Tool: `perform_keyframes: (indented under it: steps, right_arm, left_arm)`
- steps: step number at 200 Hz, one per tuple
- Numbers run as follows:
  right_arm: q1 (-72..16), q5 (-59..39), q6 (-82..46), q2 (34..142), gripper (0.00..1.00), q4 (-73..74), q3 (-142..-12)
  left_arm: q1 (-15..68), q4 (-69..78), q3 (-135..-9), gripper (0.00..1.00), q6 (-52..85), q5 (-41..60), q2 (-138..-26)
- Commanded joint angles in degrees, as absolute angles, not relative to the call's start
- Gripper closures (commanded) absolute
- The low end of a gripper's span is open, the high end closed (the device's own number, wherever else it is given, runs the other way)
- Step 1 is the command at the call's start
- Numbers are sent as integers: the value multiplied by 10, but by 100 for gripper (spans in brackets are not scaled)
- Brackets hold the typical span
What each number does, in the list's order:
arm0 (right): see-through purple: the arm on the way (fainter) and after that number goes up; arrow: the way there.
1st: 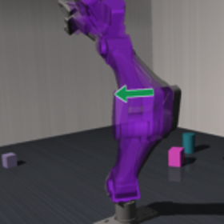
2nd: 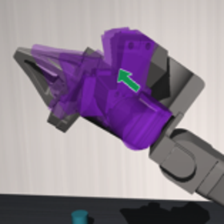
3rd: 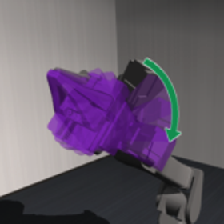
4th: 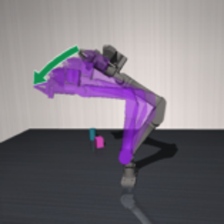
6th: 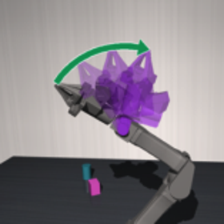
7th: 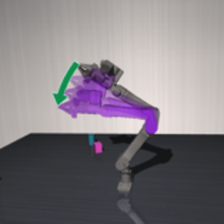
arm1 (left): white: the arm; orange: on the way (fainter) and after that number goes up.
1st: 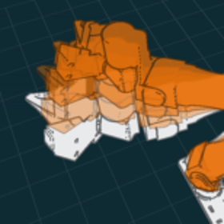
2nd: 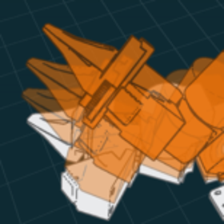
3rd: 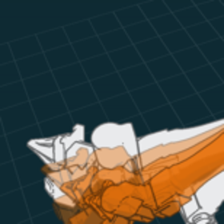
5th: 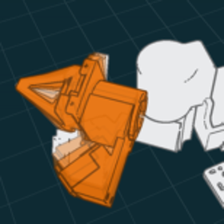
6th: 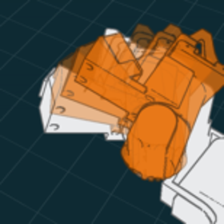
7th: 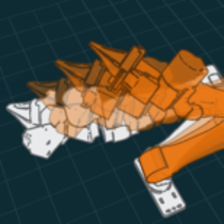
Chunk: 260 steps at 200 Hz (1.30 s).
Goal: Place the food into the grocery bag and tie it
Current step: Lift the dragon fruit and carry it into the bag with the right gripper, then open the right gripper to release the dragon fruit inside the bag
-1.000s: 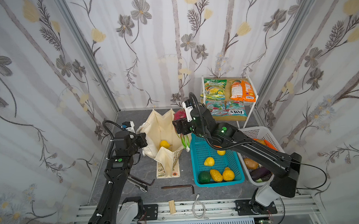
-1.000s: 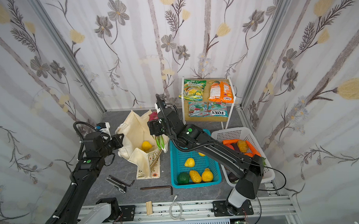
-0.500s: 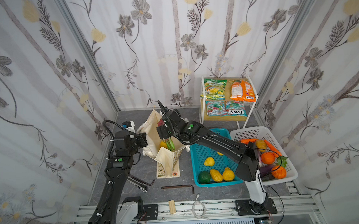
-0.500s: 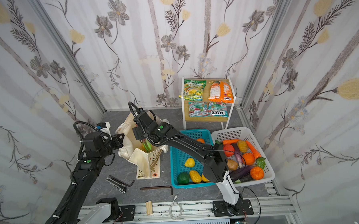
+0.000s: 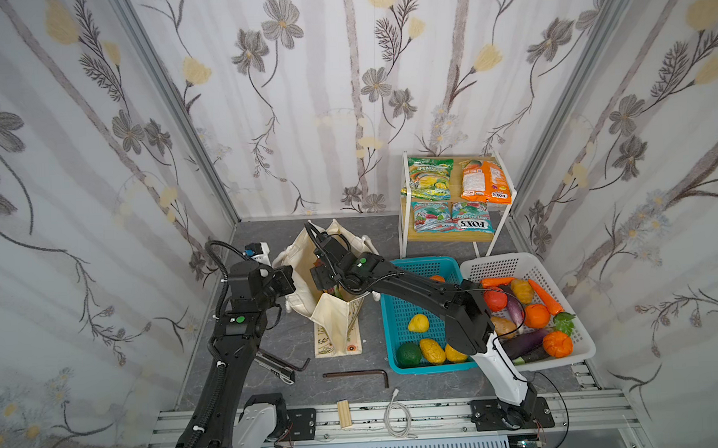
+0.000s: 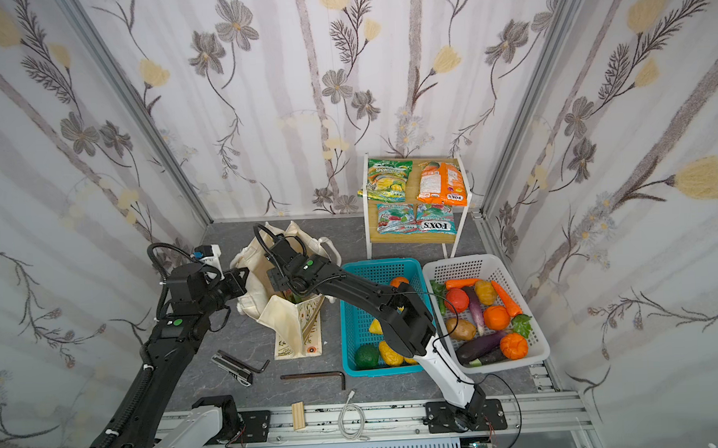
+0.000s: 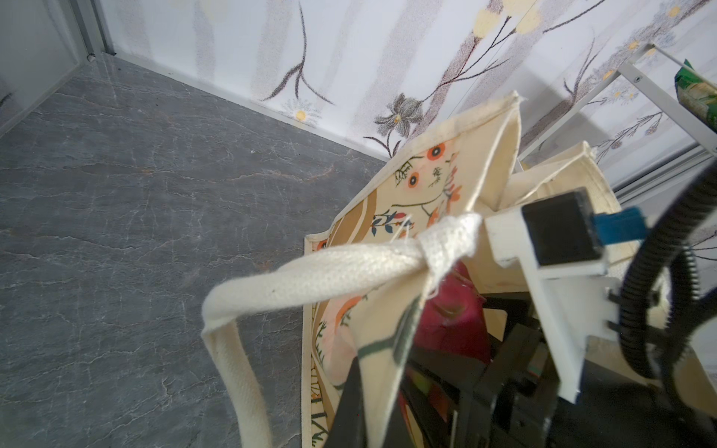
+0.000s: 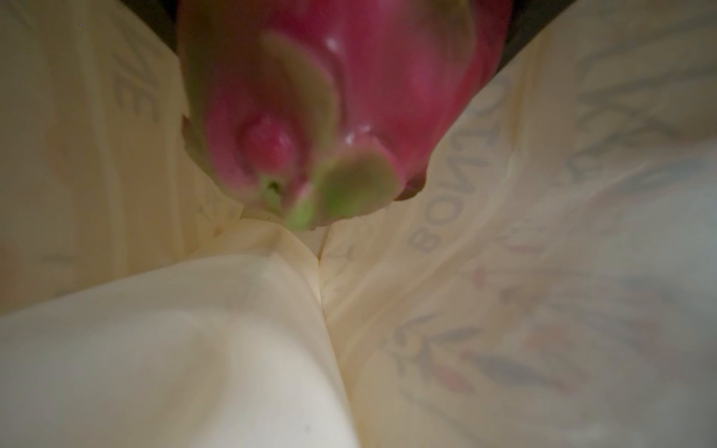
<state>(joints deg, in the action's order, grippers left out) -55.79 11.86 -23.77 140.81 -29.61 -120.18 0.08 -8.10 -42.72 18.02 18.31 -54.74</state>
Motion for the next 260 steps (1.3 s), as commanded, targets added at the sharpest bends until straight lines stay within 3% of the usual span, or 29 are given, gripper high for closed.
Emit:
perform_keyframes:
  steps: [1,55,83,151,163,202,260]
  right_arm:
    - [-552,119,-269,1427,22,-308,-1207]
    - [-552,127,-279,1458,21,-314,-1207]
    - [-552,119,-279,1465,12,-315,-1207]
    - [-552,118,-283,1468,6,-318,-1207]
    - [-552,117,-282,1462,1,-321,-1207]
    - [-554,85,-254,1430,0,-322,-1207]
    - [-560,131,-244,1355,0,-330,-1207]
  left_arm:
    - [1,-71,-432,100,178,191,-547]
    - [0,-71,-432,100,178,190,-547]
    - [1,-71,-432,100,178,190,-547]
    - [0,-71,-431,100,178,189,-545]
    - [0,-71,-431,100,178,189,-545]
    - [1,-71,-431,100,178,188,-545]
    - [1,-71,-431,100,178,187,-544]
